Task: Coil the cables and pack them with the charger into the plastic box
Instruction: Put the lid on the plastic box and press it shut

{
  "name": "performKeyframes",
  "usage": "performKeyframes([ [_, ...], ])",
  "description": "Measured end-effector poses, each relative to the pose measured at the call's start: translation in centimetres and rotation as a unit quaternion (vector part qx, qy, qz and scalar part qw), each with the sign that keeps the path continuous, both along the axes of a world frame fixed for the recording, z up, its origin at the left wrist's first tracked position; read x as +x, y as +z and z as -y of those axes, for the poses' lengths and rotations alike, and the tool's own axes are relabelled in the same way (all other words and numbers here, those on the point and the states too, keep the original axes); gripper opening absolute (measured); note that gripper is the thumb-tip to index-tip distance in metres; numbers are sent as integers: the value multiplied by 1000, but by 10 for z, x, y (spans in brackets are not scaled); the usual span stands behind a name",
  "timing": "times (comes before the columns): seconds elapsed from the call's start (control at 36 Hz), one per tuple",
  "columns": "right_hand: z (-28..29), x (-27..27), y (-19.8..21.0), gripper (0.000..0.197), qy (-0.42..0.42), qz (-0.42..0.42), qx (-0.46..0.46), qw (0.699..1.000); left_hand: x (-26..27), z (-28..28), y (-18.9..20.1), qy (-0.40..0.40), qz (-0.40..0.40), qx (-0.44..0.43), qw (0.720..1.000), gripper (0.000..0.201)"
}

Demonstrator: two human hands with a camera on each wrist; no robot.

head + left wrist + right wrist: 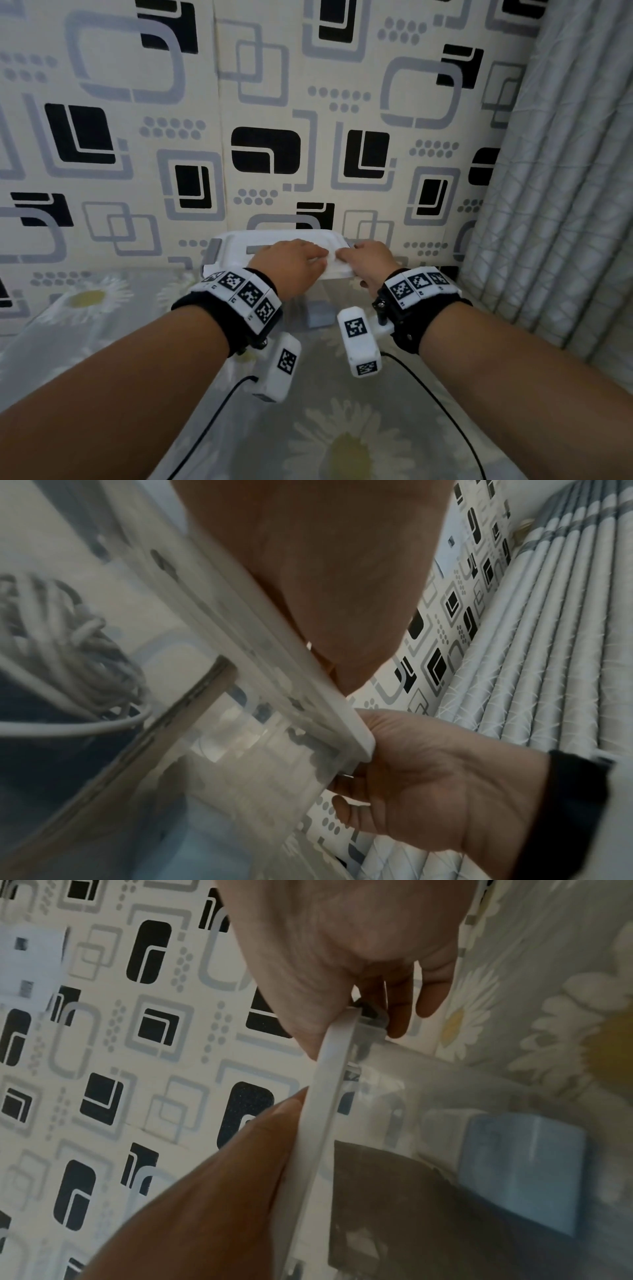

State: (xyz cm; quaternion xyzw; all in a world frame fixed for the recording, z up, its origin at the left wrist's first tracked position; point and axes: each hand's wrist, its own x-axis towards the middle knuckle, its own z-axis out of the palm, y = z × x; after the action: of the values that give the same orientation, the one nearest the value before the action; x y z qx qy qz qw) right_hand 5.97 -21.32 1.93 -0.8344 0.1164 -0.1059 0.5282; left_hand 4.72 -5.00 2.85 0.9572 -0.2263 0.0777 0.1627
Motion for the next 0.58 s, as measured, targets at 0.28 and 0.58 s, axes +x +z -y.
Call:
performKeyframes([
  [0.28,-3,5,2,24,-7,31,-113,993,-3,0,1,-5,4,8,1000,41],
  [0.58,-8,-3,16,28,9,11,-293,956,-5,0,0,-3,11,3,1000,42],
])
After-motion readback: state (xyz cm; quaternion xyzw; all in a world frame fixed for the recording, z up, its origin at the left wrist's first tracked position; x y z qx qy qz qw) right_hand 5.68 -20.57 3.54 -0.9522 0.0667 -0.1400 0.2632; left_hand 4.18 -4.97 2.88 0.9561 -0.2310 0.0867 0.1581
